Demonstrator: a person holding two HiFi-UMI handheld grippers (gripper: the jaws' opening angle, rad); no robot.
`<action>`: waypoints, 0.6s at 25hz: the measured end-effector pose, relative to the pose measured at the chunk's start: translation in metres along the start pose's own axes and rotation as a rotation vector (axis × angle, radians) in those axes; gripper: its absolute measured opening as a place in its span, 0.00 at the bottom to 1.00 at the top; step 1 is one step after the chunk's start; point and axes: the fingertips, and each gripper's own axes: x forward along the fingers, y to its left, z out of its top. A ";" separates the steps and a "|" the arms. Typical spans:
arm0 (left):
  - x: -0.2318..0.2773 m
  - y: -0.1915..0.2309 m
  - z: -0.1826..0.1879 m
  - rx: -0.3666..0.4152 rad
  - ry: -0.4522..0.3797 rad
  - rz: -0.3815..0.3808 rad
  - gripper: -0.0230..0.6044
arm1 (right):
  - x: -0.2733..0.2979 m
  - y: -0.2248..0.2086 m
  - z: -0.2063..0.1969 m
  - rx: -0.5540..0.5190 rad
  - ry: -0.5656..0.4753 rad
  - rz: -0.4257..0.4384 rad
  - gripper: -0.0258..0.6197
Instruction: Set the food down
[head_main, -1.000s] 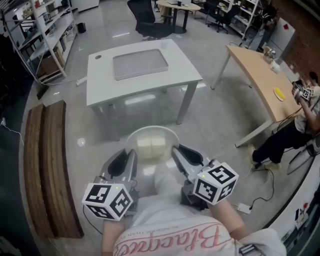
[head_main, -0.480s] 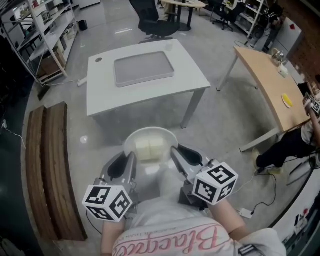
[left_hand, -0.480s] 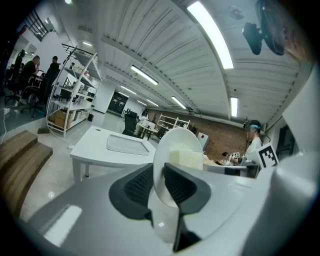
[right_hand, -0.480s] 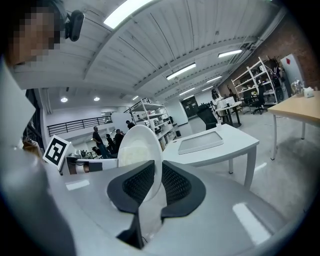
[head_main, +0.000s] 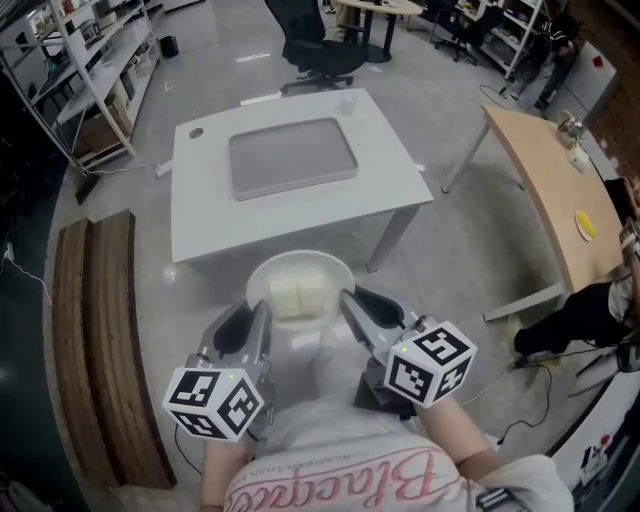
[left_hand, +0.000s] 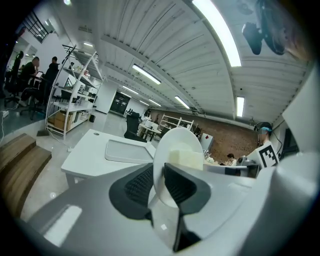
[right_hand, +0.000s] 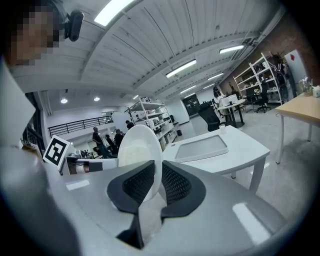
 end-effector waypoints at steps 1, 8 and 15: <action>0.007 0.001 0.004 0.001 -0.003 0.001 0.15 | 0.004 -0.005 0.005 -0.001 0.001 0.001 0.12; 0.050 0.007 0.024 -0.018 -0.009 0.016 0.15 | 0.031 -0.037 0.034 -0.010 0.014 0.010 0.12; 0.094 0.013 0.043 -0.020 -0.020 0.016 0.15 | 0.056 -0.069 0.060 -0.024 0.021 0.013 0.12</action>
